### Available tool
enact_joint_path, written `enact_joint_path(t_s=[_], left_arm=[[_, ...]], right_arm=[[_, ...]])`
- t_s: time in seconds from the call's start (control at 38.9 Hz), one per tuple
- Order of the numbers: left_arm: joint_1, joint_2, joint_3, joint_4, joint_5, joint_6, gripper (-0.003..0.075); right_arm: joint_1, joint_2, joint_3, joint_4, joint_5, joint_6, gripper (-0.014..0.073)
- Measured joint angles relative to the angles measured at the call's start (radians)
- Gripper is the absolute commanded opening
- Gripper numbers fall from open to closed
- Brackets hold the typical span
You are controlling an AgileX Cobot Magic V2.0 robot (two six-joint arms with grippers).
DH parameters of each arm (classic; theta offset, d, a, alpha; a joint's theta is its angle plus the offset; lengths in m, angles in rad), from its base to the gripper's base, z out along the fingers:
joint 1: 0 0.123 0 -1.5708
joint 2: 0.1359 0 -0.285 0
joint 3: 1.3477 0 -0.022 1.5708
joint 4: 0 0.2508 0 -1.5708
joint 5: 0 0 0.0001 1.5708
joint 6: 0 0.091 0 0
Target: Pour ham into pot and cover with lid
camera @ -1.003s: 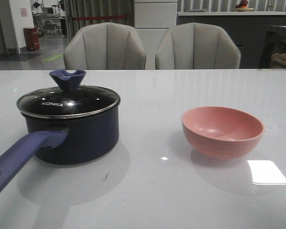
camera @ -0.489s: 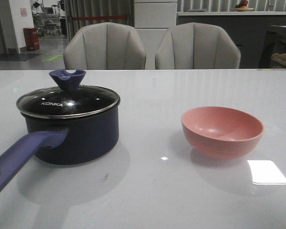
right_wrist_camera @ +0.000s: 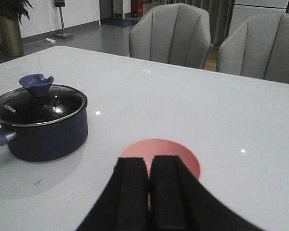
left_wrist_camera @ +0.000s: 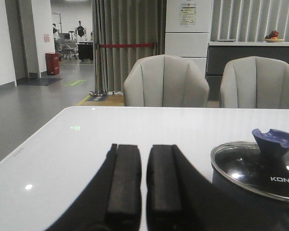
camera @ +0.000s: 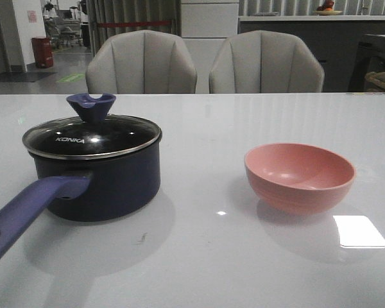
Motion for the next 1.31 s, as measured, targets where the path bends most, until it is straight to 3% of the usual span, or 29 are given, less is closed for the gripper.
enact_joint_path(t_s=[0.75, 0.85, 1.0, 1.18, 1.31], left_arm=[[0.000, 0.000, 0.000, 0.000, 0.000, 0.000, 0.0132], [0.000, 0.000, 0.000, 0.000, 0.000, 0.000, 0.0132], [0.000, 0.000, 0.000, 0.000, 0.000, 0.000, 0.0132], [0.000, 0.000, 0.000, 0.000, 0.000, 0.000, 0.0132], [0.000, 0.000, 0.000, 0.000, 0.000, 0.000, 0.0132]], right_arm=[[0.000, 0.000, 0.004, 0.000, 0.000, 0.000, 0.0169], [-0.006, 0.000, 0.024, -0.045, 0.000, 0.000, 0.0169], [-0.089, -0.036, 0.071, -0.143, -0.026, 0.025, 0.0169], [-0.241, -0.164, 0.157, -0.246, -0.041, 0.164, 0.0169], [-0.263, -0.250, 0.225, -0.282, -0.045, 0.220, 0.0169]])
